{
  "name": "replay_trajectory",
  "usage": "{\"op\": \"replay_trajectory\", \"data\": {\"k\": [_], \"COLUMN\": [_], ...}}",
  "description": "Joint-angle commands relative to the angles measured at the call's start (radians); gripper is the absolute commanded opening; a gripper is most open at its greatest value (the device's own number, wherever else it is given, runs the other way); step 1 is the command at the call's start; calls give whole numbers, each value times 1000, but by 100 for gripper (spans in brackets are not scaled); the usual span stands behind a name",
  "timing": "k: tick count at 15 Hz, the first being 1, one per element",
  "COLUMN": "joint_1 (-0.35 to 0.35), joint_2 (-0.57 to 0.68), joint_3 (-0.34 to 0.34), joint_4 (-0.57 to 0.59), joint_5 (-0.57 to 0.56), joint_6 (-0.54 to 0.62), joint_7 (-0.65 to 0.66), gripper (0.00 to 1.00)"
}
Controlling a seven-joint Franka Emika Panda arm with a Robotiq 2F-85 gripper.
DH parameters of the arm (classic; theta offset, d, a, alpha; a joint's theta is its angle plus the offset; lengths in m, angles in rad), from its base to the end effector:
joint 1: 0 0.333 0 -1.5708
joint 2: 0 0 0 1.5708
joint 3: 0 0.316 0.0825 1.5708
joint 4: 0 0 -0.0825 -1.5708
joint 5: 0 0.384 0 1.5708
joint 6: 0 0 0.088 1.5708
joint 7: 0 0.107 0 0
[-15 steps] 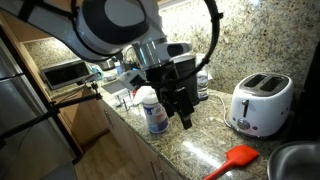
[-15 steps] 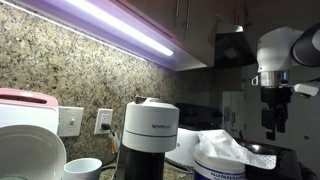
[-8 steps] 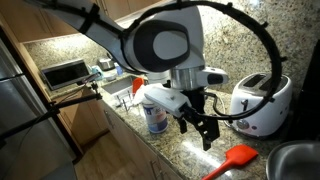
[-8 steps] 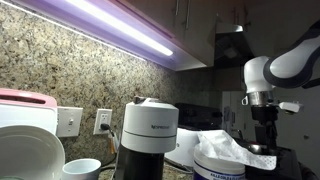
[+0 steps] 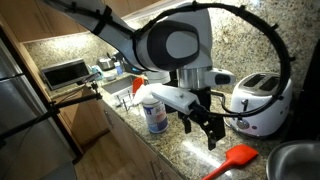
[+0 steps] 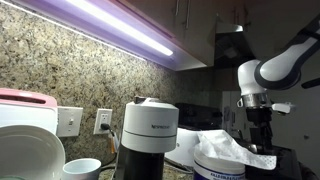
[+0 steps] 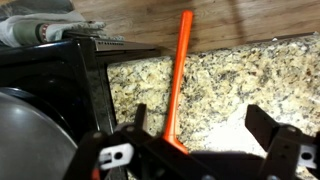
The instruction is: Pick up the orange spoon and place it on the pan
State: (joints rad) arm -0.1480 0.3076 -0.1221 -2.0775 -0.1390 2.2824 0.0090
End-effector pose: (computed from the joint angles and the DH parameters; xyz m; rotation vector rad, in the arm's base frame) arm 0.5533 -0.1555 0.2726 3.0010 -0.2694 -0.1794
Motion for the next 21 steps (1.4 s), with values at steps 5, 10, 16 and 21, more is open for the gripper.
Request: {"op": "replay_trajectory", "data": {"k": [5, 10, 16, 21], "joint_1": [-20, -56, -32, -27], "joint_2": [191, 360, 474, 514], "joint_3": [2, 14, -22, -23], "joint_4": [144, 294, 419, 478], "joint_5": [20, 39, 15, 12], "joint_6": [-21, -55, -107, -152], "joint_7": [-80, -169, -73, -51], "gripper": [100, 100, 100, 100]}}
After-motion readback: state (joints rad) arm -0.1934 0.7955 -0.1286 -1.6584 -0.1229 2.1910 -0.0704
